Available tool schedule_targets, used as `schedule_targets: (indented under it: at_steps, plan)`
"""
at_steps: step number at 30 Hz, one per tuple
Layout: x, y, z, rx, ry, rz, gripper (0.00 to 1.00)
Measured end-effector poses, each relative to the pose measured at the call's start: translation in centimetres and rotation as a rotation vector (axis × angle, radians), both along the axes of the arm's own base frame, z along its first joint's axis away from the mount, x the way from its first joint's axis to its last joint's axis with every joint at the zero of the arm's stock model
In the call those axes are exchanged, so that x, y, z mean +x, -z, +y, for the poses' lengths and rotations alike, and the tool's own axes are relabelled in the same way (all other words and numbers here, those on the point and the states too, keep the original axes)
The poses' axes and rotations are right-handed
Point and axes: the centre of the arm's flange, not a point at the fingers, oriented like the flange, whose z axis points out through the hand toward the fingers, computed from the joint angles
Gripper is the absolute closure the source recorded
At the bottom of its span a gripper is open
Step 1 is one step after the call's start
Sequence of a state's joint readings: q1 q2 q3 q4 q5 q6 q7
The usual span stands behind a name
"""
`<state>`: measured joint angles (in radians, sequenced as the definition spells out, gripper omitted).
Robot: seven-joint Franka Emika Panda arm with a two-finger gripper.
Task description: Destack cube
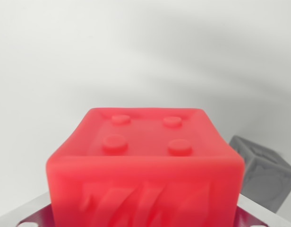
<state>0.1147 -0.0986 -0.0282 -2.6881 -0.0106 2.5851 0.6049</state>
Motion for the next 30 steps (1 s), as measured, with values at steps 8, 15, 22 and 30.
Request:
schedule_targets:
  at_steps: [8, 15, 22, 30]
  plan:
    - [0.4, 0.2, 1.5, 0.000, -0.040, -0.001, 1.00]
    - [0.8, 0.3, 2.8, 0.000, -0.078, -0.001, 1.00]
    - [1.2, 0.5, 4.1, 0.000, -0.113, 0.000, 1.00]
    - [1.6, 0.6, 5.6, 0.000, -0.153, 0.000, 1.00]
